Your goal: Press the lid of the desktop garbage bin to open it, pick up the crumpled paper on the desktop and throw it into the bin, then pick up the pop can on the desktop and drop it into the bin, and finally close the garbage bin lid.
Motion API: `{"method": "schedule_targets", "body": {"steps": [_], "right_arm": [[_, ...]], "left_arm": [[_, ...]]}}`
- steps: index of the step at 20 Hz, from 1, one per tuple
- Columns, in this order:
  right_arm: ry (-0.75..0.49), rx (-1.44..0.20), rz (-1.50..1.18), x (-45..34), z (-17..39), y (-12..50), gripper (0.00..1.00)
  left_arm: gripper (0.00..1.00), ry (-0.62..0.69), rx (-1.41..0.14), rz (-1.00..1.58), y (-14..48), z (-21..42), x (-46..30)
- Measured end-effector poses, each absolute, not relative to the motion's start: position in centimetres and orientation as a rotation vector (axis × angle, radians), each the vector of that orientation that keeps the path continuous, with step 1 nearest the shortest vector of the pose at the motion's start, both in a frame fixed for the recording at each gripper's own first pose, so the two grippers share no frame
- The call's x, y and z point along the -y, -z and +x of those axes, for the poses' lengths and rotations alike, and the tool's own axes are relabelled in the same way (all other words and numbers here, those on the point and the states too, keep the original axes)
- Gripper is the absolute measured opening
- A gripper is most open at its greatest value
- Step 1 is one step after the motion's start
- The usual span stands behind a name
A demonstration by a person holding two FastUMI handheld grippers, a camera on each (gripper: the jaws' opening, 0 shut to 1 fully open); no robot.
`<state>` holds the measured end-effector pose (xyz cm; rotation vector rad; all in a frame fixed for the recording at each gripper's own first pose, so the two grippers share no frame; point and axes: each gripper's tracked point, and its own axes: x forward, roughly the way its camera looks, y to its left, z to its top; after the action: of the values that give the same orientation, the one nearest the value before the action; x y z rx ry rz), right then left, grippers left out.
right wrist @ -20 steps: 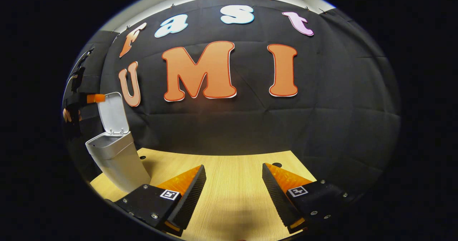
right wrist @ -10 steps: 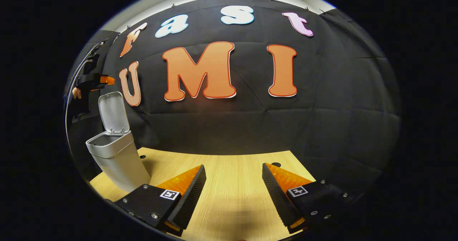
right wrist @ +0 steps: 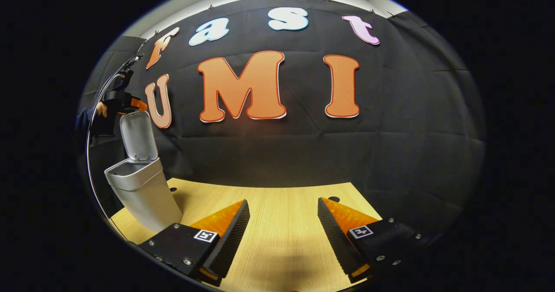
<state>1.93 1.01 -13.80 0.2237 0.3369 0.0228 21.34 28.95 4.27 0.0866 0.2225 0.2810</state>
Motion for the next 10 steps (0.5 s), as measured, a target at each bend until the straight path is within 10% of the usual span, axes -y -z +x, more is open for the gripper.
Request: {"method": "schedule_targets", "body": {"steps": [10], "right_arm": [[-0.045,-0.342,0.238,-1.5,2.0,13.8,0.94]], "left_arm": [[0.89,-0.21,-0.379,0.075,2.3,12.4,-24.7]]}}
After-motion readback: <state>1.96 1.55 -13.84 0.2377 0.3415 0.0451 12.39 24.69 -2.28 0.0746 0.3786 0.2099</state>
